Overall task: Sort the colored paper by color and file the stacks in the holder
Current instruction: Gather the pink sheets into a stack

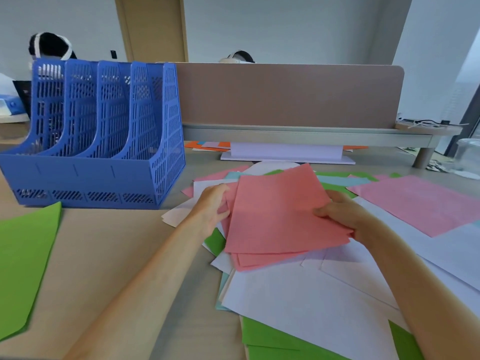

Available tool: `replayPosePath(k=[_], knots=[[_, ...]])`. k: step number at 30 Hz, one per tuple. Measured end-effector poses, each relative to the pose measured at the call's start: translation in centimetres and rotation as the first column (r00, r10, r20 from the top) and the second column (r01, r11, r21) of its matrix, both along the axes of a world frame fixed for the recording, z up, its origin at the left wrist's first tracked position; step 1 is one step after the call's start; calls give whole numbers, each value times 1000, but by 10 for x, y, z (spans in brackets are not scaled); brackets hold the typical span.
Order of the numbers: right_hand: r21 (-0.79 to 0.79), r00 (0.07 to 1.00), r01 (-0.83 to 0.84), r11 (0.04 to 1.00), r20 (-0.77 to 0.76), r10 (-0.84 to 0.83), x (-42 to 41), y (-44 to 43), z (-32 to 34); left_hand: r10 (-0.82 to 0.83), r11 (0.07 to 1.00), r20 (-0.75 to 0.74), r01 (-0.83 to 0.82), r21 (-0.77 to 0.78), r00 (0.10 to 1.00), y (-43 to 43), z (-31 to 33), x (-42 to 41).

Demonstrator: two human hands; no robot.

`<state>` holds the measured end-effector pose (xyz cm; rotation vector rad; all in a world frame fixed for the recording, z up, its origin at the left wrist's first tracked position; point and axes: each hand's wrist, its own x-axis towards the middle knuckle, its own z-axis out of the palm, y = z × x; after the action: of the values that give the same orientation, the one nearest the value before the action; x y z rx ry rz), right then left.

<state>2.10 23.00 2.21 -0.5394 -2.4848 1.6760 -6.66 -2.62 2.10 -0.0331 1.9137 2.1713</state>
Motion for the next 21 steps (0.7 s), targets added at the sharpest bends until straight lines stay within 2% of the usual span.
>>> replayPosePath(k=[2,5,9,11,13,14,15,16,17,18,19,21], knots=[[10,998,8,1000,-63,-8,0,-2,1,26,997,-50,-29,-69,998,0,-3,-2],[-115,978,51,992,-194,-73,2,-1,3,25,987,-48,-32,-159,999,-3,-8,-7],[-251,968,36,967,-231,-96,2,1,3,-173,985,46,173,-2,984,-4,-4,-4],[-251,977,14,968,-204,-67,-2,-2,1,-206,978,7,206,-17,978,-2,-4,1],[-120,977,77,990,-189,-99,-7,-3,-1,-147,984,-30,144,-104,989,1,-5,5],[48,966,174,984,-205,-160,-10,2,-2,-117,983,-53,108,-149,992,2,-6,5],[293,949,287,912,-216,-229,-12,10,-5,-105,978,-83,87,-188,991,1,-8,4],[543,932,363,757,-212,-295,-11,21,-8,-101,973,-103,76,-220,990,1,-9,3],[707,915,376,600,-182,-359,-8,32,-13,-115,965,-109,85,-247,987,1,-10,3],[782,900,342,521,-113,-421,-5,45,-18,-138,956,-109,104,-274,984,1,-10,3],[807,879,296,511,-22,-475,0,55,-24,-169,945,-107,131,-300,980,2,-11,3],[779,837,245,577,131,-532,5,66,-32,-213,925,-105,166,-340,971,3,-11,5]])
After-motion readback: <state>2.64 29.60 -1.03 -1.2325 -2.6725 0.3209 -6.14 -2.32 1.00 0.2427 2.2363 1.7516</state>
